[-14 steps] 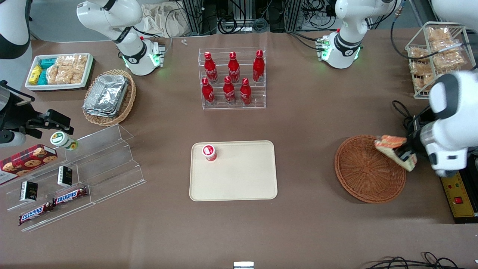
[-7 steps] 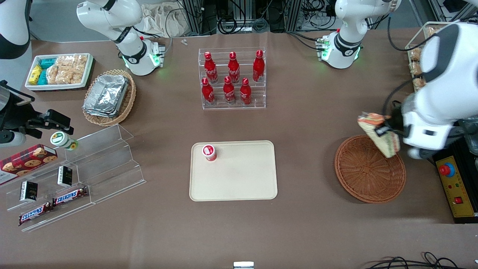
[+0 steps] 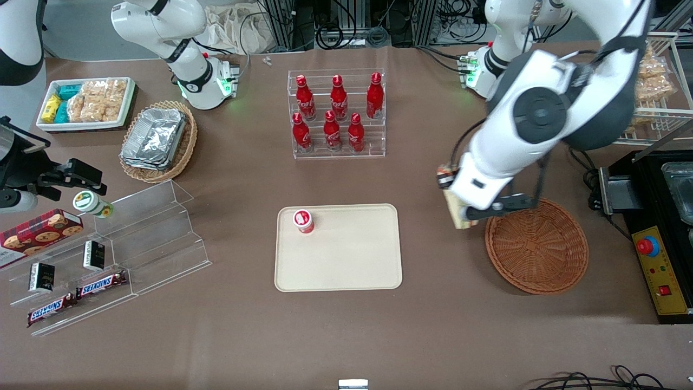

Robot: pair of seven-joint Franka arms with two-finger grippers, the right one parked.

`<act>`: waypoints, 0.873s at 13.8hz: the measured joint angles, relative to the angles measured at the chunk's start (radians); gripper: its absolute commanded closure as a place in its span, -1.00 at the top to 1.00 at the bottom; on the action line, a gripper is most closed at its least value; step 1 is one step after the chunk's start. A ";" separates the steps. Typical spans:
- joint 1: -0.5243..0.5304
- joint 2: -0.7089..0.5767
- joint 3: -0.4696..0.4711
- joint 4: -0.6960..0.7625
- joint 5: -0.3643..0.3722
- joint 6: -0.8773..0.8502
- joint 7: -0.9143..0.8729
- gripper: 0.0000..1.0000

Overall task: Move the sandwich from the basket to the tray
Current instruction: 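Carry the sandwich over the white tray with the left gripper, then lower the sandwich onto the tray and open the left gripper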

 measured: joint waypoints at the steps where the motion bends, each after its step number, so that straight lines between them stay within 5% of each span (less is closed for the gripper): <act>1: -0.026 0.027 0.000 -0.001 0.001 0.047 0.002 -1.00; 6: -0.166 0.217 0.000 -0.008 0.184 0.291 -0.030 -1.00; 12: -0.187 0.398 0.009 -0.008 0.271 0.473 -0.039 -1.00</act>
